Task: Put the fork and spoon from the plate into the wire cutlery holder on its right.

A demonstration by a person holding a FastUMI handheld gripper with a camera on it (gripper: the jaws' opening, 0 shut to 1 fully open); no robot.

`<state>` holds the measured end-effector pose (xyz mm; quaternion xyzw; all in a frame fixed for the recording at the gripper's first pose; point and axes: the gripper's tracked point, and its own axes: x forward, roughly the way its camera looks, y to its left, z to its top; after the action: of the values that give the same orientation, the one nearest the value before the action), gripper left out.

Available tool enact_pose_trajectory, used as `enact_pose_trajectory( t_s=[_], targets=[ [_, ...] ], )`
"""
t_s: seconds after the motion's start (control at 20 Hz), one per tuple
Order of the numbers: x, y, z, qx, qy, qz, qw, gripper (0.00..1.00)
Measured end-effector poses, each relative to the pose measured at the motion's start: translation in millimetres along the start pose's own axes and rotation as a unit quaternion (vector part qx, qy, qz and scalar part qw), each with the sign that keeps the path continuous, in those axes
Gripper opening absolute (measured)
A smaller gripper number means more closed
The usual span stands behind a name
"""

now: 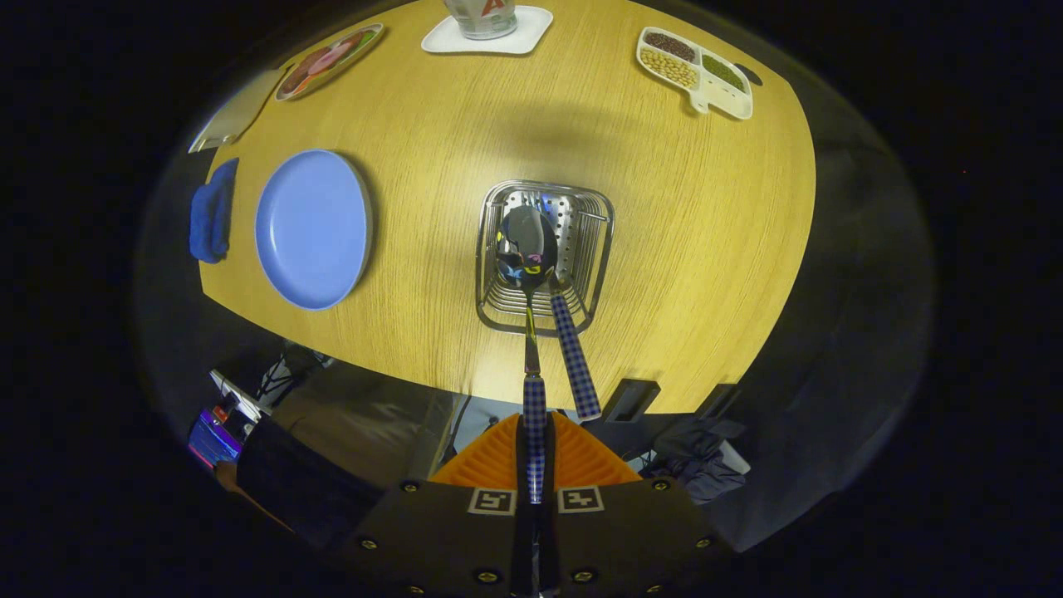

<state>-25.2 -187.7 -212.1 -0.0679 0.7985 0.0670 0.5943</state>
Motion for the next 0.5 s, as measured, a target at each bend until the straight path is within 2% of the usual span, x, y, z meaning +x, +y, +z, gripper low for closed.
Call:
enact_pose_trajectory(
  t_s=[0.3, 0.5],
  targets=[
    [13, -2, 13, -0.003, 0.051, -0.014, 0.999, 0.04],
    [14, -1, 25, 0.003, 0.057, -0.018, 0.998, 0.05]
  ],
)
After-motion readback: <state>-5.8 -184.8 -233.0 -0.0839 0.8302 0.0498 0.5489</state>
